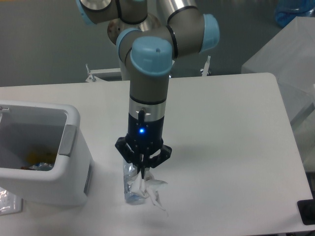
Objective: Place the trash in the trash can
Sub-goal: 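Carry the wrapper over the white trash bin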
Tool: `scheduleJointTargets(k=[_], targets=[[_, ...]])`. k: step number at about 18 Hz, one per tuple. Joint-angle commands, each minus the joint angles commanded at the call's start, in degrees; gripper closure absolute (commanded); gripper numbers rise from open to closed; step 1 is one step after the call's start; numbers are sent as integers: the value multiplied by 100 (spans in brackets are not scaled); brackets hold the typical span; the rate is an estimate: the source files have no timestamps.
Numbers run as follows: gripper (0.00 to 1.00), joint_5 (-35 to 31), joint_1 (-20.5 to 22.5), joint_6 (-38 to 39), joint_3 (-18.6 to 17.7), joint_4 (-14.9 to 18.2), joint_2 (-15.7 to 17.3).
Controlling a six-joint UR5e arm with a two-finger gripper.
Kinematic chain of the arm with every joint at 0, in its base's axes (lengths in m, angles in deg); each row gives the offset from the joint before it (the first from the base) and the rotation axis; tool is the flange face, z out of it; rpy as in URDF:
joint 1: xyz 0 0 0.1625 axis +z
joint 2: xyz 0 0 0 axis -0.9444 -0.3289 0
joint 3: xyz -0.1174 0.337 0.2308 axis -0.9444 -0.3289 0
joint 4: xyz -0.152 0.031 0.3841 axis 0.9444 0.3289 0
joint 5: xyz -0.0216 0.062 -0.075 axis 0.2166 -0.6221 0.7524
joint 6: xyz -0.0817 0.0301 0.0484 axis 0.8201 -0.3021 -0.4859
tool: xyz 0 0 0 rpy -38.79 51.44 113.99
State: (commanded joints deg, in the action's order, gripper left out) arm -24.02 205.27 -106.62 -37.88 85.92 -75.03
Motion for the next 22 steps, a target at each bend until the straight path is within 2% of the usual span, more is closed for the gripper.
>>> scheduleJointTargets(k=[5, 8, 13, 15, 19, 22], targets=[[93, 439, -35, 993, 246, -9, 175], [93, 650, -96, 1188, 238, -9, 422], [92, 1037, -456, 1451, 71, 26, 781], [92, 1020, -544, 1408, -192, 9, 975], [92, 1038, -1036, 1425, -290, 17, 1125], [92, 1029, -1116, 1408, -447, 9, 1432]])
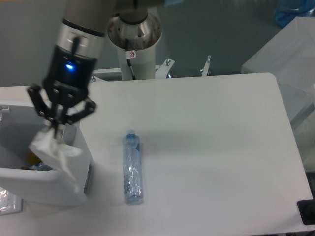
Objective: Place the trash in the trash can
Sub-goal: 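Carry the wrapper over the white trash bin, then open the gripper to drop the wrapper into the bin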
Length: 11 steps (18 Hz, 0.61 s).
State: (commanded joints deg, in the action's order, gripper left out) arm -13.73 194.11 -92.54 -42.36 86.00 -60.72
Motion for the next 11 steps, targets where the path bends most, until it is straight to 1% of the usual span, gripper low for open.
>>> scheduleJointTargets(k=[4, 6, 7, 10, 11], targets=[[92, 44, -246, -53, -264, 0, 211], [91, 35, -325, -79, -483, -17, 299], [89, 35, -325, -140, -597, -9, 309], [88, 35, -334, -369, -861, -17, 212], [88, 44, -352, -369, -879, -18, 203]])
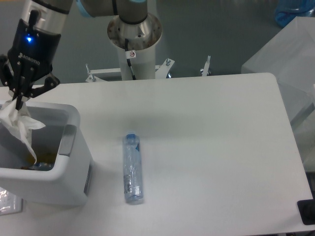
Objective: Place the trash in the trash can
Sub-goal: 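Open the gripper to drop the wrapper into the bin, then move the gripper back and lower it over the clear water bottle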
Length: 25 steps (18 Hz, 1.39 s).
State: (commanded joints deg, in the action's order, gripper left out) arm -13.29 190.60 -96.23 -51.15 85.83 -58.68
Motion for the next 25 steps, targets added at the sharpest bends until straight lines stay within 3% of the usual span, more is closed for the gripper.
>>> scheduleJointTargets(k=[3, 6, 7, 10, 13, 19, 21, 25], targets=[[88, -9, -79, 9, -18, 9, -114], [79, -17, -79, -9, -9, 0, -228], [73, -26, -79, -17, 0, -26, -255], [30, -61, -70, -377, 105, -35, -316], [12, -53, -53, -439, 236, -26, -308], [6, -35, 333, -370, 518, -26, -229], [0, -26, 692, -334, 606, -18, -229], [0, -26, 1317, -71, 571, -18, -264]])
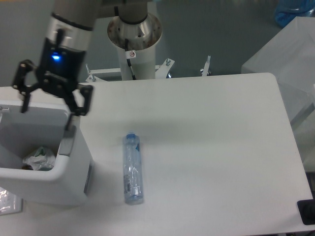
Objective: Place the trash in the trash can
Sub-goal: 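Move the gripper back and lower it over the clear water bottle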
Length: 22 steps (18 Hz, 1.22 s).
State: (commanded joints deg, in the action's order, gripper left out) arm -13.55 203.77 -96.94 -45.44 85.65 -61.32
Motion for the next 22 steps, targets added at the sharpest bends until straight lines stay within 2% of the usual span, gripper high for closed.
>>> scheduleJointTargets(k=[3, 7, 17, 22], targets=[[0, 0, 308, 1, -35, 0, -105], [0, -44, 493, -52, -35, -18, -553], [0, -1106, 485, -254, -193, -18, -1651], [0, -1406, 432, -246, -176, -26, -1986]])
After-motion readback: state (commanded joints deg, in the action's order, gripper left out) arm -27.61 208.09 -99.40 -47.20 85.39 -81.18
